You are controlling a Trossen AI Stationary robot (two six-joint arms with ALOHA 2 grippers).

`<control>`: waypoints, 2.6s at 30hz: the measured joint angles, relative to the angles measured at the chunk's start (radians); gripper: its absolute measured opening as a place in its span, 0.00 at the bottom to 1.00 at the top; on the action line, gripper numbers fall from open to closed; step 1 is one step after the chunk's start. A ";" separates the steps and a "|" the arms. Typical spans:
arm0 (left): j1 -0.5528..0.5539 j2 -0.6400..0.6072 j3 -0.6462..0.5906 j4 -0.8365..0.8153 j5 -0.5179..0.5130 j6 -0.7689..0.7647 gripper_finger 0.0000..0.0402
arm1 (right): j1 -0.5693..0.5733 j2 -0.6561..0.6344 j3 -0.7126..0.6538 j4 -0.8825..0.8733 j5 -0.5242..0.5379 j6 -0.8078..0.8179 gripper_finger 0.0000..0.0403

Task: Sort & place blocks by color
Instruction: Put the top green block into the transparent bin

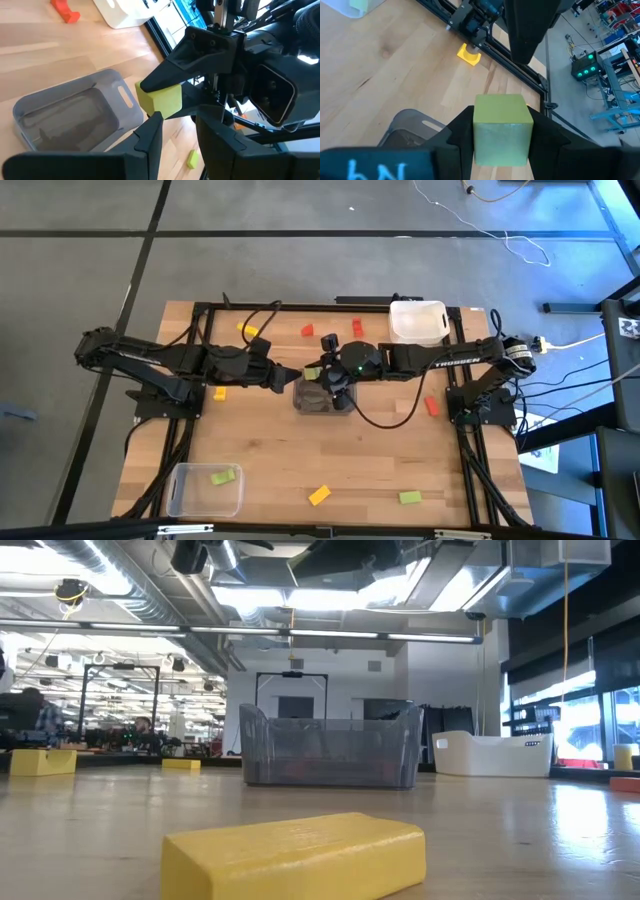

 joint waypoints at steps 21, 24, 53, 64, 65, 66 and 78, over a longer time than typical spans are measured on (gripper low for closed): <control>0.000 0.000 0.000 -0.072 -0.020 0.002 0.28 | -0.002 0.000 0.000 -0.014 0.000 0.018 0.32; 0.001 0.000 0.000 -0.074 -0.043 0.002 0.28 | -0.002 0.000 0.000 -0.014 0.000 0.018 0.32; 0.001 0.000 0.000 -0.074 -0.028 0.001 0.28 | -0.002 0.000 0.000 -0.008 0.000 0.012 0.32; 0.001 0.000 0.000 -0.074 -0.026 0.108 0.28 | -0.002 -0.001 0.000 -0.009 0.000 0.011 0.32; 0.001 0.000 0.000 -0.074 -0.028 0.108 0.28 | -0.002 -0.001 0.000 -0.009 0.000 0.011 0.32; 0.001 0.000 0.000 -0.075 -0.032 0.116 0.28 | -0.002 -0.001 0.000 -0.009 0.000 0.011 0.32; 0.002 0.013 -0.002 -0.069 0.058 0.190 0.28 | -0.002 -0.001 0.000 -0.014 0.000 0.007 0.32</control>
